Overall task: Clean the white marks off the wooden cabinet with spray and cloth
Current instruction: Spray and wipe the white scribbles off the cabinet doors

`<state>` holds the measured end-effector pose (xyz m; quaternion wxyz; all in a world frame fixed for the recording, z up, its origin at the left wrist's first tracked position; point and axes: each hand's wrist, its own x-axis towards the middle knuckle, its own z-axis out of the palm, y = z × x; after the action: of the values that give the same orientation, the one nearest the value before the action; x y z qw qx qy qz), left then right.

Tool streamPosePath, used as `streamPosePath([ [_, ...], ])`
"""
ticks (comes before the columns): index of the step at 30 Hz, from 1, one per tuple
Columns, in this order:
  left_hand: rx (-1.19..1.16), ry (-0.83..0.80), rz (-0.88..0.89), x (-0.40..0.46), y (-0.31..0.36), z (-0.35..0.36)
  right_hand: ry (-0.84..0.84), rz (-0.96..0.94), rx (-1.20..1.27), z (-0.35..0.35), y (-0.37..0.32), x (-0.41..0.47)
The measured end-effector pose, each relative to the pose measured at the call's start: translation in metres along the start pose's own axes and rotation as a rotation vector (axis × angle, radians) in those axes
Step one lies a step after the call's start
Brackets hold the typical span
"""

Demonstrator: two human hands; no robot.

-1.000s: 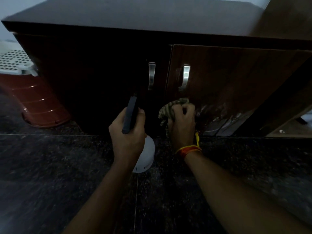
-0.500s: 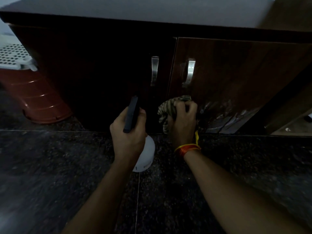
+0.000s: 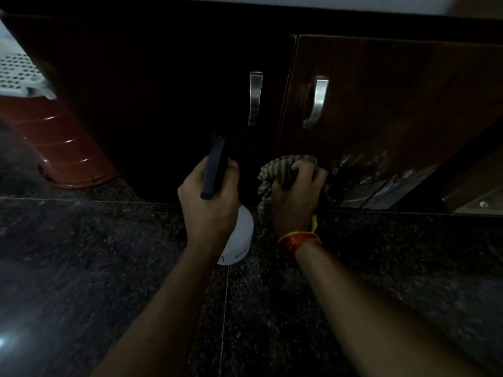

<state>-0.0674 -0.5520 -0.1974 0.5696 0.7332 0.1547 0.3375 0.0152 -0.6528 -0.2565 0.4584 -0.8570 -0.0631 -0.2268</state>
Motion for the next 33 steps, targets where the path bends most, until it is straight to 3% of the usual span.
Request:
streamPosePath([
  [8, 0.066, -0.017, 0.024, 0.001, 0.002, -0.007, -0.132, 0.335, -0.113, 0.038, 0.034, -0.029],
  [12, 0.062, -0.005, 0.003, 0.001, -0.003, -0.010, -0.167, 0.509, -0.048, 0.043, 0.038, -0.031],
  [18, 0.063, -0.012, -0.027, -0.002, -0.009, -0.002, -0.007, 0.484, 0.060, 0.042, 0.033, -0.027],
  [21, 0.055, -0.025, -0.035, -0.004, -0.009, 0.004, -0.013, 0.480, 0.081, 0.044, 0.037, -0.025],
  [27, 0.040, -0.033, -0.026, -0.006, -0.002, 0.008, -0.107, 0.760, 0.133, 0.035, 0.068, -0.019],
  [33, 0.022, -0.012, -0.017, -0.004, -0.002, 0.010, 0.136, 0.857, 0.179, 0.029, 0.100, -0.012],
])
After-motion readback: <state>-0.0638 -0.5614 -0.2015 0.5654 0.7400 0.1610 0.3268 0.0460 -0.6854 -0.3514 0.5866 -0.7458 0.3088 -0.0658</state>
